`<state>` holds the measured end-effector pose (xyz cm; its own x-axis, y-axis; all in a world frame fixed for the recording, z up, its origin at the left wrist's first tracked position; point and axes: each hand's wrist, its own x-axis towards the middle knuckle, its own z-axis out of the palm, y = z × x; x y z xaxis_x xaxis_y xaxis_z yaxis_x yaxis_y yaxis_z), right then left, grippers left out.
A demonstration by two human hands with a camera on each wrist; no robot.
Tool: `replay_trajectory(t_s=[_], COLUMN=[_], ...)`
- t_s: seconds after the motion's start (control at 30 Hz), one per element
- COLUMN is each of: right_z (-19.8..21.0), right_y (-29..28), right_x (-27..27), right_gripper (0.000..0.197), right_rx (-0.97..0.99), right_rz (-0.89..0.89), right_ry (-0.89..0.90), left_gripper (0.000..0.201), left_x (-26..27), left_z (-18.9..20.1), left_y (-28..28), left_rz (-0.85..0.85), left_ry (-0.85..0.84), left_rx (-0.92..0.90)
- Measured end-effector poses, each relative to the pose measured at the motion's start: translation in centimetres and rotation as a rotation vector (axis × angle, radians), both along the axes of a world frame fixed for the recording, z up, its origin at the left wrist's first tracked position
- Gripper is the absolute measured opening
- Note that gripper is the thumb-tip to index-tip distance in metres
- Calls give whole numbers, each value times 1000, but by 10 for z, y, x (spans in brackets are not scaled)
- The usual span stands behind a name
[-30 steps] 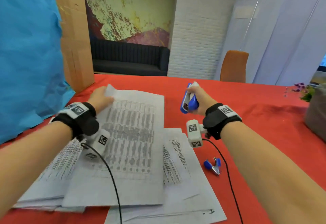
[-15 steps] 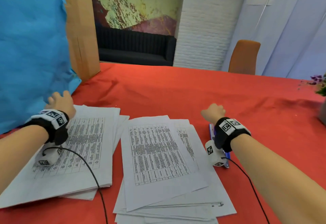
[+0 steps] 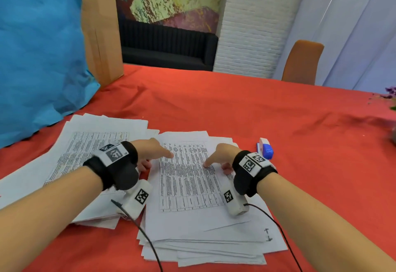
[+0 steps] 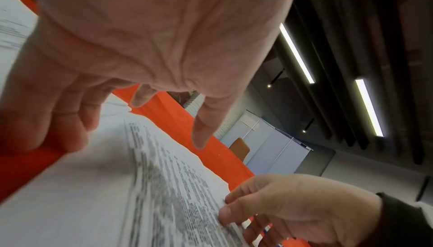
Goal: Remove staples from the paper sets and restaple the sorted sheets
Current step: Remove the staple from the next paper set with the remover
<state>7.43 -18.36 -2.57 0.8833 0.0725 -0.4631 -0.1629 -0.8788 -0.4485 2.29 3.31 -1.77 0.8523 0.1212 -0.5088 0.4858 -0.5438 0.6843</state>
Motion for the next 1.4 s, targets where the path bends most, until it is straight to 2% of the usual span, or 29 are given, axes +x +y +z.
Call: replay_trajectory(t_s=[0.07,0.13,0.2,0.27,0.37,0.43,0.5,0.57,0.63,0.73,0.8,0.87,0.93,1.03,1.07,1.13,1.2,1.23,1.3,1.37,1.4], right_z=[-1,-3,-6,-8,-5,3,19,40,62,73,58,34,16,16,22,34,41,41,33,16,8], right_y=[0,-3,-5,-10,-25,-40,-59,-82,-103,-125,-132,-136,-135,-133,-130,-122,-106,-96,-75,-55,-48], right_x=[-2,-3,-4,-4,-9,-15,-18,-19,-28,-53,-64,-65,-62,-51,-49,-42,-40,-40,-36,-33,-32], right_gripper=[34,32,31,32,32,35,34,31,32,42,48,48,42,38,38,33,13,9,12,9,9], right_rx=[69,109,146,183,287,297,173,-51,-249,-506,-557,-477,-368,-438,-399,-151,268,456,642,656,644], right_rz=[-24,-31,-27,-17,-5,32,70,41,-2,42,64,57,31,75,74,41,6,9,57,65,56], right_ry=[-19,-44,-27,25,95,75,-74,-277,-318,-88,35,33,-13,-165,-222,-285,-240,-188,-72,28,61], left_gripper=[65,51,26,19,36,59,78,82,79,89,100,106,107,109,108,105,103,101,86,64,56], left_x=[-1,-3,-7,-10,-10,-5,0,2,0,-9,-20,-32,-42,-51,-52,-49,-31,-19,8,24,28], left_z=[-5,-9,-10,-9,-8,-10,-12,-9,-3,4,5,4,0,-3,0,12,20,22,23,20,16], left_y=[-1,-1,-5,-8,-12,-12,-11,-10,-12,-18,-22,-26,-25,-19,-16,-11,-5,-3,-6,-16,-21], left_rz=[55,123,167,206,211,225,305,363,248,-84,-205,-276,-361,-503,-552,-624,-539,-465,-442,-498,-513], left_ry=[-3,14,27,5,-68,-163,-294,-396,-408,-361,-361,-334,-239,-105,-68,-28,-171,-287,-422,-324,-245], left_rx=[-93,-210,-283,-345,-503,-543,-498,-483,-457,-325,-247,-155,-63,83,166,441,712,730,640,586,615])
